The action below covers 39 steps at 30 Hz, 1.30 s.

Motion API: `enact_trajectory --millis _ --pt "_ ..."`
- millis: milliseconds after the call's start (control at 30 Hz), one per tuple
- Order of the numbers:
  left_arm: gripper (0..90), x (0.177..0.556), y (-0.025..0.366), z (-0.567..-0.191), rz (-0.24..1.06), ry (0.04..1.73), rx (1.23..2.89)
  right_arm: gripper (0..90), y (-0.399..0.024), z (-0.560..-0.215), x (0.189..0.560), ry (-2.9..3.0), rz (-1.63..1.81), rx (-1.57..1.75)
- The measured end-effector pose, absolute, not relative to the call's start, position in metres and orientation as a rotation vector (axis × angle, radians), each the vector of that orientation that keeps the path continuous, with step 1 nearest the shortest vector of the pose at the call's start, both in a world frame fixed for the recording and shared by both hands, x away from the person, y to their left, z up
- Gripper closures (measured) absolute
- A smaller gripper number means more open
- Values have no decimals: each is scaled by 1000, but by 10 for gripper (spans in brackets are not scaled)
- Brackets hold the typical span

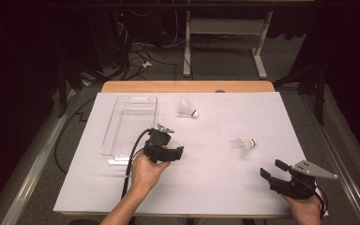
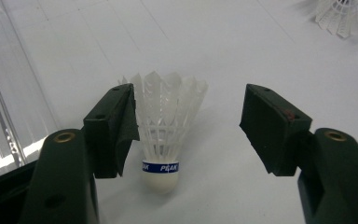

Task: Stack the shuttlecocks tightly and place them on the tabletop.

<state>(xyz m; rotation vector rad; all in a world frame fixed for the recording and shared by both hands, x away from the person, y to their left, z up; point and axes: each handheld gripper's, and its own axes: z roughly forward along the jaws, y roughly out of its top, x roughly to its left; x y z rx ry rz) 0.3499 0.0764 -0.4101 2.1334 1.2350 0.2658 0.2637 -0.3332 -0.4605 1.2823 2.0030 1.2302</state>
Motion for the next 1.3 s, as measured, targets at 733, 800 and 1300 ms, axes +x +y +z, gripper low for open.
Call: enact_trajectory --millis 733,800,1300 --pt "367 381 64 -407 262 1343 2152 288 -334 -461 264 2000 1236 1286" --pt "358 384 64 -408 258 1359 2153 288 -334 -460 264 2000 1236 1287" --pt "371 393 58 -418 265 1435 2173 287 -335 -461 263 1996 1235 1291"
